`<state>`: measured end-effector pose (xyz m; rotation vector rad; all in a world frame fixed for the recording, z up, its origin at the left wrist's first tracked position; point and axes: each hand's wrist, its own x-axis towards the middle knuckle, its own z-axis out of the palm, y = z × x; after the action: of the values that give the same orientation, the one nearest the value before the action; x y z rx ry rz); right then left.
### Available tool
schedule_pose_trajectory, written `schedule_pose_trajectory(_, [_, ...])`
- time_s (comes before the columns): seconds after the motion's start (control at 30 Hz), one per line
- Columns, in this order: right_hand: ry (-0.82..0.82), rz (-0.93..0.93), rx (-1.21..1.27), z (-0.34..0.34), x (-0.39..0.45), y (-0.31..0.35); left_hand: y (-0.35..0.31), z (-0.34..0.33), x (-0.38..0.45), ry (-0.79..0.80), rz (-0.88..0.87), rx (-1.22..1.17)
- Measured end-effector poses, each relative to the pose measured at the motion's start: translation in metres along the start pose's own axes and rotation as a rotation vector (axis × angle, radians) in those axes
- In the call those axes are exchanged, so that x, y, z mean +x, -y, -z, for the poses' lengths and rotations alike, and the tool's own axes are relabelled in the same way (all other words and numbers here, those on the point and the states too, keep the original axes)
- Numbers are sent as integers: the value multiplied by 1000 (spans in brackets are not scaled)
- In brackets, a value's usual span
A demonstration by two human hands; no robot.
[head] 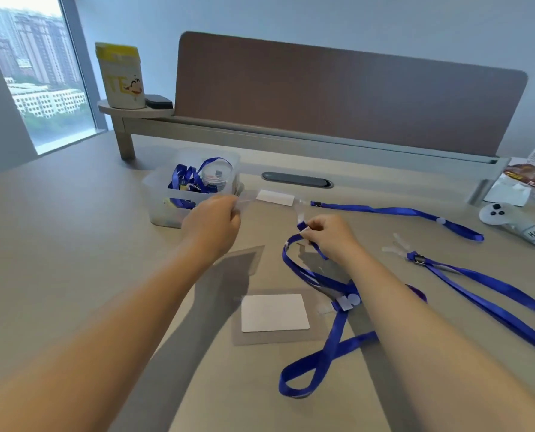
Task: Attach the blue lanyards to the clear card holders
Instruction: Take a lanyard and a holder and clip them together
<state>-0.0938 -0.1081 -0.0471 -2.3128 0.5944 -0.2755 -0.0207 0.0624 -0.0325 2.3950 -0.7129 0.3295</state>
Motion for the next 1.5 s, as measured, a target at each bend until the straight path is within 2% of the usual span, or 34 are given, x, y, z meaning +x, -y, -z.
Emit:
schedule_pose_trajectory(0.13, [66, 7, -339, -17, -4, -23, 1, -9, -6, 37, -29, 38])
schedule_pose_trajectory(0.4, [200, 59, -452, -24, -9, -31, 2, -13, -10, 22, -57, 48])
schedule_pose_trajectory(0.57, [178, 14, -704, -27, -1, -21, 6, -6, -12, 21, -42, 39])
schedule_pose_trajectory(0.73, [-31, 199, -858, -14, 0, 4, 21, 14, -5, -8, 27, 13])
schedule_pose_trajectory(0.8, [-98, 208, -766, -7, 7, 26, 28, 25, 1, -34, 61, -20])
schedule_pose_trajectory(0.93, [-86, 214, -379, -7, 24, 75, 42, 49, 15, -98, 130, -77])
schedule_pose_trajectory(1.13, [-197, 283, 75, -19, 48, 141, 71, 76, 30, -163, 188, -127])
schedule_pose_trajectory(1.33, [-305, 332, 261, -42, 88, 185, 100, 87, 50, -195, 231, -164])
schedule_pose_trajectory(1.5, [-278, 290, 314, -87, 120, 184, 113, 84, 64, -191, 264, -178])
